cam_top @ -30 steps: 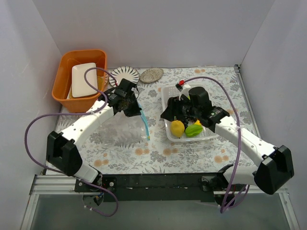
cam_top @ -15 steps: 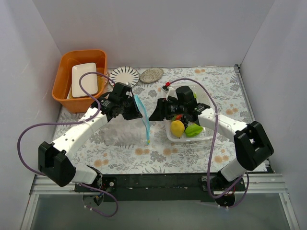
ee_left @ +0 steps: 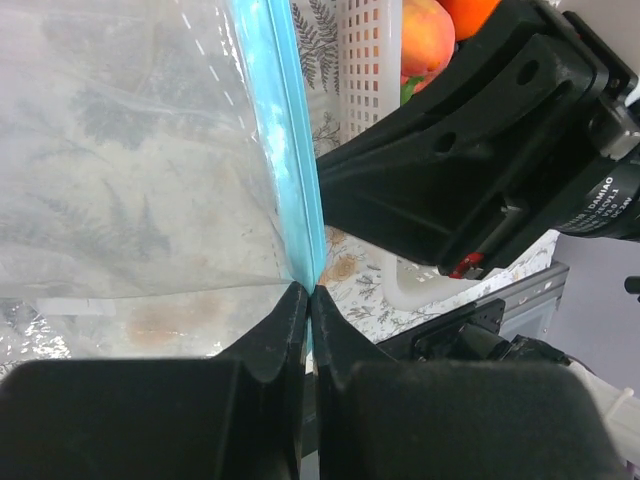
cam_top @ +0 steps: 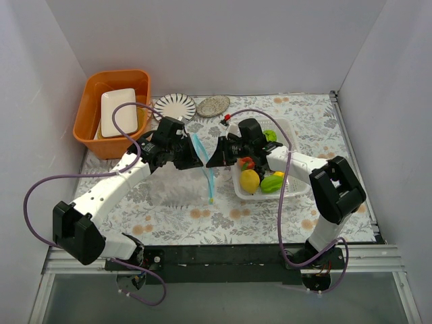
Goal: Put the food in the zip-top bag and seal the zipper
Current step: Open the zipper of the food storage bag.
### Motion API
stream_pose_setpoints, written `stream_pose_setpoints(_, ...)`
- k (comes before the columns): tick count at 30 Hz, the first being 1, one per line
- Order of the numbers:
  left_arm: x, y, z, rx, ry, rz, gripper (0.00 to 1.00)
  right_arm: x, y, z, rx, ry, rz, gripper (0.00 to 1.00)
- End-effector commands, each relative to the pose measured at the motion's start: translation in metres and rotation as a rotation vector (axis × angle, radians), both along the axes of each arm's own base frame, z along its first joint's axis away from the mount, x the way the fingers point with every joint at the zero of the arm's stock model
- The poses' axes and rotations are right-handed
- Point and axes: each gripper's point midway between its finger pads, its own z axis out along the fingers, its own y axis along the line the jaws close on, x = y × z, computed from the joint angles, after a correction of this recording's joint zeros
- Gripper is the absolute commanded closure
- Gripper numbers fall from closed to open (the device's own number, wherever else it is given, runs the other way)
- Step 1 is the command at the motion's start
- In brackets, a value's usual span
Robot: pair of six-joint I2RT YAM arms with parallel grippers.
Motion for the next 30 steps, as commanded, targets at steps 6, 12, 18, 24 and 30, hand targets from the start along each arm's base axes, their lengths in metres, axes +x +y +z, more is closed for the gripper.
stream_pose_setpoints(6, 0.011, 0.036, -0.005, 0.09, -0.034, 0.119, 0.81, 0.014, -0.011, 0.027, -0.037, -0.143, -0.174, 0.99)
stream_pose_setpoints(12, 0.026, 0.018, 0.017, -0.012, -0.091, 0.109, 0.38, 0.001, 0.006, 0.03, -0.063, -0.141, -0.231, 0.99)
stream_pose_setpoints(18, 0.027, 0.012, 0.04, -0.082, -0.15, 0.11, 0.3, 0.002, 0.009, 0.025, -0.094, -0.13, -0.272, 0.99)
stream_pose_setpoints(24, 0.021, 0.02, 0.021, -0.043, -0.099, 0.141, 0.37, 0.004, 0.011, 0.032, -0.075, -0.139, -0.281, 0.99)
stream_pose_setpoints(30, 0.022, 0.016, 0.007, -0.013, -0.065, 0.141, 0.37, 0.001, 0.012, 0.035, -0.054, -0.14, -0.263, 0.99)
